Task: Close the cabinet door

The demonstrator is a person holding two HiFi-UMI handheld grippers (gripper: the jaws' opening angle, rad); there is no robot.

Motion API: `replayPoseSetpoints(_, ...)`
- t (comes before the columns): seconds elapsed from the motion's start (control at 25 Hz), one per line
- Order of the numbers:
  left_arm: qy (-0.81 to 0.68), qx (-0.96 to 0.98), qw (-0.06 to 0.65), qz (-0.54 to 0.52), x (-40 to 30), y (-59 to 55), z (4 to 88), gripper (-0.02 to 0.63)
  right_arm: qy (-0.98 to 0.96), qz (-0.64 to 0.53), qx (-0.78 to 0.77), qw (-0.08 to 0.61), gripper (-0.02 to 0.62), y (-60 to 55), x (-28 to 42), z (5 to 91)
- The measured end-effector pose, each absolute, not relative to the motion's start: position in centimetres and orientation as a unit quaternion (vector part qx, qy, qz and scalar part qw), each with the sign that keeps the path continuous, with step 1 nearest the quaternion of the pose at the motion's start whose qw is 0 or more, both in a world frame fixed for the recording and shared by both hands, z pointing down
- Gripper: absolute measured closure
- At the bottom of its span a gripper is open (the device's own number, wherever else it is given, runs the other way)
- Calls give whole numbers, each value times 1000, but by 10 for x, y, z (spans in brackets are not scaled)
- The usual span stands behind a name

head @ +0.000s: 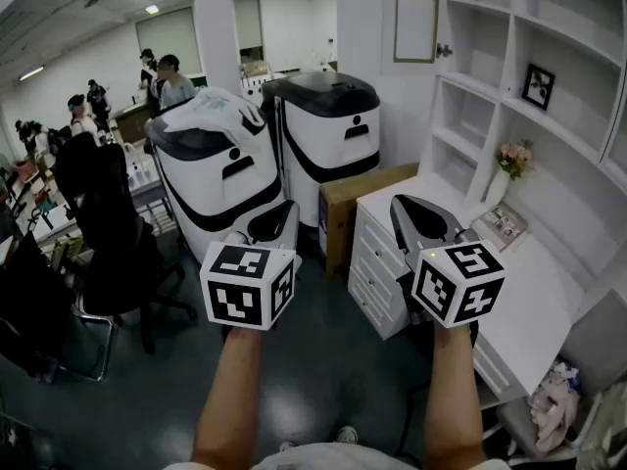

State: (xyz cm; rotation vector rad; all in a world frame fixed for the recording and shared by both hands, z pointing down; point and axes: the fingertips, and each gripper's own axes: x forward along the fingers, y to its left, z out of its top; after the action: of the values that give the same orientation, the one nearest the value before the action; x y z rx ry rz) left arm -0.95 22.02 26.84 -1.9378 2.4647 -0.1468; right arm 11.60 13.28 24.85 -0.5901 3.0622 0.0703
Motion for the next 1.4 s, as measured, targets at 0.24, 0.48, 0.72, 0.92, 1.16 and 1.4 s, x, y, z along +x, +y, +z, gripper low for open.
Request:
replayPoseSetpoints(0.24,788,-614,-4,-47,-6,211,274,604,983,26,-183,8,592,123,117,255)
replayPoseSetpoints(0.48,797,-602,-9,-50,-10,199,279,604,985,25,-168,13,592,105,109,260)
replayPoseSetpoints(0.72,806,-589,-13,-57,-8,180,279,604,987,27,-156,17,591,82,107,259)
replayPoseSetpoints(0.92,813,-578,-13,-64,-10,171,279,604,989,27,-144,24,571,68,100,255)
replayPoseSetpoints(1.16,817,-573,-11,-62,-16,159,276,604,991,32,-130,24,544,59,90,252)
replayPoseSetpoints(1.4,818,-572,-11,-62,-39,139,281,604,991,38,-127,24,521,39,66,255)
